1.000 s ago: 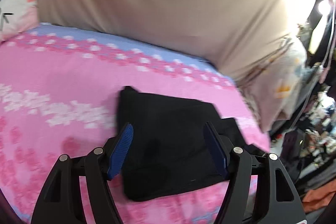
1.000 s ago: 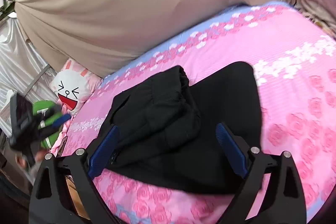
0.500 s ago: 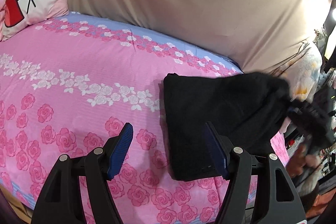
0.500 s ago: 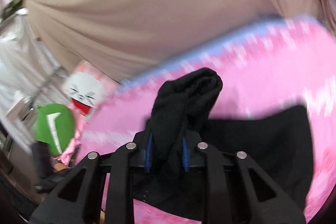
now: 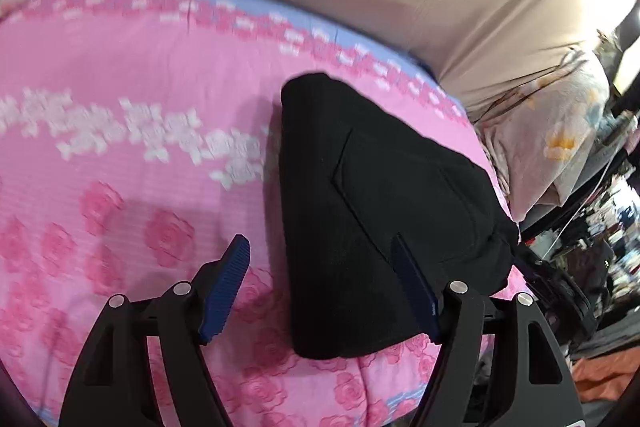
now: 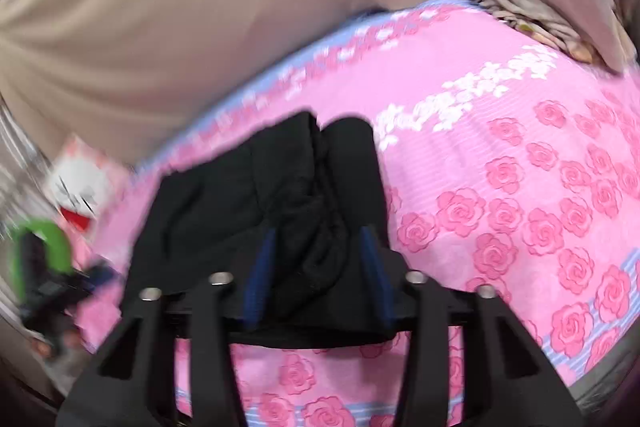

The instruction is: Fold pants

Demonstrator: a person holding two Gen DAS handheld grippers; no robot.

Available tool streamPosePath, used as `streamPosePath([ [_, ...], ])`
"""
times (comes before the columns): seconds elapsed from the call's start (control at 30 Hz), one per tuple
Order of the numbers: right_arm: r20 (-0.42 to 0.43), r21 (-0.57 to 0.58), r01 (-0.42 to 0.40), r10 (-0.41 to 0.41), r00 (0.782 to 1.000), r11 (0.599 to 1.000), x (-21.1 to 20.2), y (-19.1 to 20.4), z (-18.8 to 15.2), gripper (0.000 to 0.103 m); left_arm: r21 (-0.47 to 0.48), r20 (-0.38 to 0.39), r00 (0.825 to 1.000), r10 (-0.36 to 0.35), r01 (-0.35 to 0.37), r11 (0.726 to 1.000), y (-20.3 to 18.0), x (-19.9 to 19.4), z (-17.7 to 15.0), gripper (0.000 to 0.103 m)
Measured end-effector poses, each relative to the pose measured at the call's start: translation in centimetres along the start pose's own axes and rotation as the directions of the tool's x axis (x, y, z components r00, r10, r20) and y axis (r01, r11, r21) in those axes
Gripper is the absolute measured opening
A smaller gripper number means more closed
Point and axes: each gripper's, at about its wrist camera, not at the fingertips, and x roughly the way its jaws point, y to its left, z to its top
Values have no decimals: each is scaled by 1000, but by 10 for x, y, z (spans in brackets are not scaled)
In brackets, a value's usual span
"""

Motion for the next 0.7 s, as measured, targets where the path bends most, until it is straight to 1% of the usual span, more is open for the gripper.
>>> streamPosePath([
  [0.03, 17, -4, 0, 0, 1000, 1000, -4, -2, 3, 78, -20, -20, 1000, -19, 19, 1000, 2, 7, 0, 70],
  [0.07, 17, -9, 0, 0, 1000, 1000, -4, -1, 7, 80, -40, -43, 998, -36, 35, 999, 5, 15, 0, 70],
  [0.1, 8, -14, -4, 4, 1000, 1000, -2, -2, 9, 80, -51, -48, 997, -54, 51, 997, 6, 20, 0, 70],
  [0.17, -15, 0, -17, 17, 1000, 1000, 8, -7, 12, 80, -66, -56, 996, -63, 59, 996, 6, 27, 0, 71],
  [0.2, -34, 11, -22, 22, 999, 1000, 17, -8, 14, 81, -85, -69, 995, -71, 65, 994, 7, 32, 0, 74],
  [0.23, -53, 26, -24, 25, 998, 999, 24, -11, 13, 81, -95, -74, 994, -78, 71, 993, 8, 36, 1, 80],
  [0.27, -79, 46, -25, 29, 996, 999, 35, -13, 8, 81, -112, -86, 992, -92, 82, 990, 9, 42, 1, 81],
  [0.3, -102, 70, -39, 47, 994, 997, 46, -17, 6, 81, -137, -105, 987, -122, 107, 985, 12, 50, 1, 81],
  [0.33, -116, 89, -64, 74, 990, 994, 49, -17, 2, 76, -140, -94, 986, -141, 127, 982, 13, 53, 2, 80],
  [0.37, -136, 115, -108, 124, 983, 987, 57, -18, -1, 61, -127, -86, 986, -146, 134, 983, 12, 53, 3, 69],
  [0.4, -138, 124, -123, 140, 981, 985, 60, -15, -2, 56, -111, -98, 979, -178, 167, 980, 9, 53, 4, 40],
  [0.43, -126, 98, -119, 130, 983, 988, 57, -6, -1, 44, -107, -88, 981, -174, 164, 981, 8, 50, 6, 28],
  [0.47, -111, 71, -117, 124, 986, 991, 52, 3, 2, 36, -95, -70, 982, -177, 170, 981, 6, 44, 9, 22],
  [0.5, -86, 38, -120, 123, 989, 992, 42, 17, 6, 35, -72, -43, 982, -186, 183, 980, 5, 32, 14, 18],
  [0.53, -73, 22, -130, 132, 989, 991, 36, 25, 9, 34, -59, -21, 982, -190, 189, 980, 4, 21, 18, 17],
  [0.57, -58, -13, -162, 161, 985, 987, 27, 42, 12, 34, -45, 2, 982, -188, 188, 981, 4, 10, 23, 17],
  [0.6, -56, -51, -182, 179, 982, 982, 23, 56, 13, 34, -27, 41, 985, -170, 171, 985, 7, -7, 27, 17],
  [0.63, -65, -98, -192, 187, 980, 976, 22, 71, 11, 36, -17, 64, 985, -158, 159, 987, 11, -20, 30, 18],
  [0.67, -81, -124, -195, 186, 979, 973, 27, 81, 9, 44, -14, 84, 986, -141, 143, 990, 21, -33, 31, 18],
  [0.7, -102, -141, -187, 174, 980, 972, 36, 87, 3, 48, -17, 90, 988, -123, 125, 992, 28, -39, 31, 21],
])
